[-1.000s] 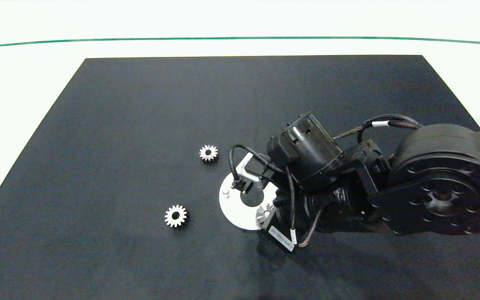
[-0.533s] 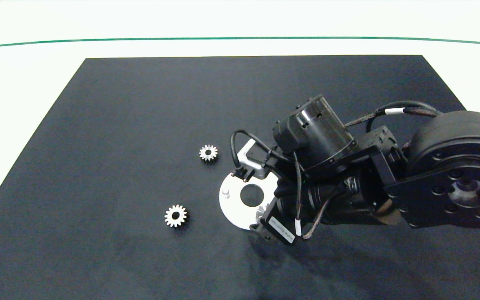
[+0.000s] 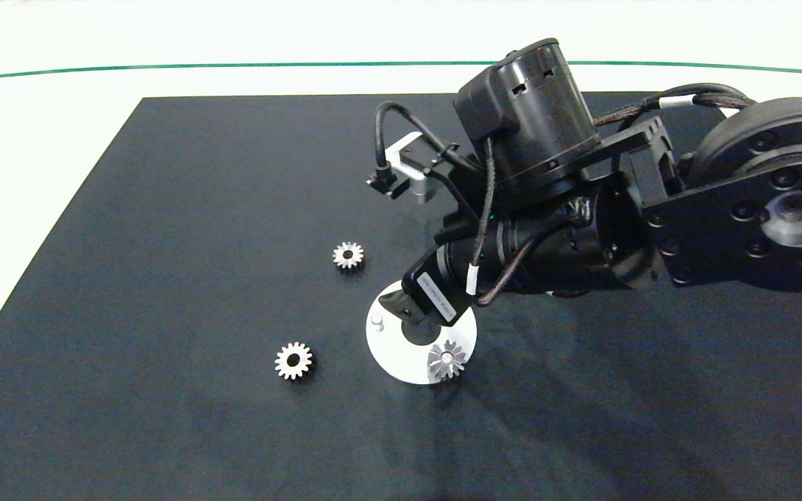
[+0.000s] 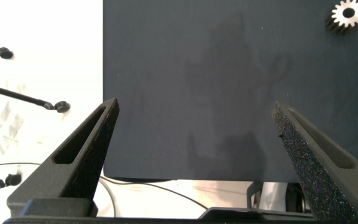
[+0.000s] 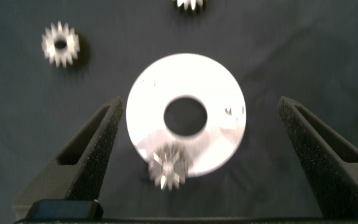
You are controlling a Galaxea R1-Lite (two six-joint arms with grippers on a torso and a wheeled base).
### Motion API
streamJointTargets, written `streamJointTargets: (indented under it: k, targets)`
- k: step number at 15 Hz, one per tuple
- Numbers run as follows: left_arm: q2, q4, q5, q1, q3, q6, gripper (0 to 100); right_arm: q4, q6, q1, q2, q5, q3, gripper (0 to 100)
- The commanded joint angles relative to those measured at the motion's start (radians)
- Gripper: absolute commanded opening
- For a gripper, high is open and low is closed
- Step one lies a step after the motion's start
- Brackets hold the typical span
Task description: Install three planetary gears onto the carrier pins
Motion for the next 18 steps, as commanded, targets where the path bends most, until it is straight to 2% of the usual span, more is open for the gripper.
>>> streamJointTargets:
  k: [1,4,12,18]
  targets:
    - [-0.003,0.004,0.001,0.001,0.0,0.001,100,0.002,0.004,-0.001,0.076,-0.001,-0.077,100]
    - [-0.001,0.004,0.001,0.001,0.0,0.001,100,0.002,0.007,0.006,0.088,-0.001,-0.104,100]
    - [-0.021,0.005,0.001,0.004,-0.006,0.001,100,0.005,0.006,0.118,0.124,-0.002,-0.098,100]
    - [-0.155,0.111,0.001,0.027,-0.019,-0.003,100,0.005,-0.009,0.184,0.194,-0.015,-0.135,100]
